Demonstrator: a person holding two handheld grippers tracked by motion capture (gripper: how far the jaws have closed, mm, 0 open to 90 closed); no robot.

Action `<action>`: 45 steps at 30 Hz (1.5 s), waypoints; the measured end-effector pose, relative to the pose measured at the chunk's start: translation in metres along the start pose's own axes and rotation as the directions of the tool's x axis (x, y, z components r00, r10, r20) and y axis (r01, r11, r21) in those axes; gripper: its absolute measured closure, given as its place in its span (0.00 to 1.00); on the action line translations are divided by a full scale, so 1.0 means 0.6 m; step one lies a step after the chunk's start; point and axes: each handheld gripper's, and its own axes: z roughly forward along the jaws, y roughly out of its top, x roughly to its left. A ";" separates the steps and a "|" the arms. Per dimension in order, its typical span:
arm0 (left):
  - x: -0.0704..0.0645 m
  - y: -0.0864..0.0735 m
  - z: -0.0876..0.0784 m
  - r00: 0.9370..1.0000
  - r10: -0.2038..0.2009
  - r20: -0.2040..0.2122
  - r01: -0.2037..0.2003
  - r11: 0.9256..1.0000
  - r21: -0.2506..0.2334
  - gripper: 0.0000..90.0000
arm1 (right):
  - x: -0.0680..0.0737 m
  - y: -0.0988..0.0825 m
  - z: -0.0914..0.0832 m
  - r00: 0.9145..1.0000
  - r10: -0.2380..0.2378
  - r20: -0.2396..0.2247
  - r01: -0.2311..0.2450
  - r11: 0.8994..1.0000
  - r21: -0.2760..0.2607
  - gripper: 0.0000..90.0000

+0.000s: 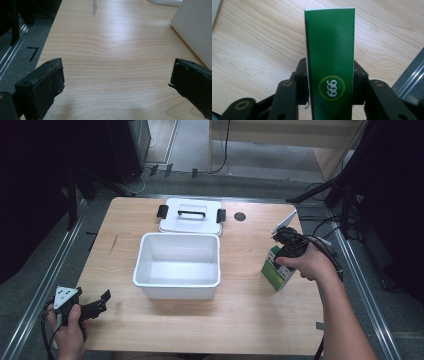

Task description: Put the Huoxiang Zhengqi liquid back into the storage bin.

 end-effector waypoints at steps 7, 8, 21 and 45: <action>0.000 0.000 0.000 1.000 -0.001 0.001 0.001 1.000 0.000 0.00 | 0.009 -0.003 -0.002 0.990 -0.136 0.040 0.135 0.991 0.007 0.71; 0.001 0.000 0.000 1.000 -0.001 0.002 0.001 1.000 0.000 0.00 | 0.010 -0.004 -0.002 0.987 -0.156 0.048 0.156 0.988 0.007 0.71; 0.001 0.000 0.001 1.000 -0.001 0.003 0.001 1.000 0.005 0.00 | 0.032 -0.010 -0.036 0.940 -0.338 0.051 0.340 0.939 -0.045 0.71; 0.000 0.001 0.001 1.000 -0.002 0.002 0.002 1.000 0.004 0.00 | 0.090 0.008 -0.113 0.822 -0.568 0.043 0.569 0.817 -0.096 0.71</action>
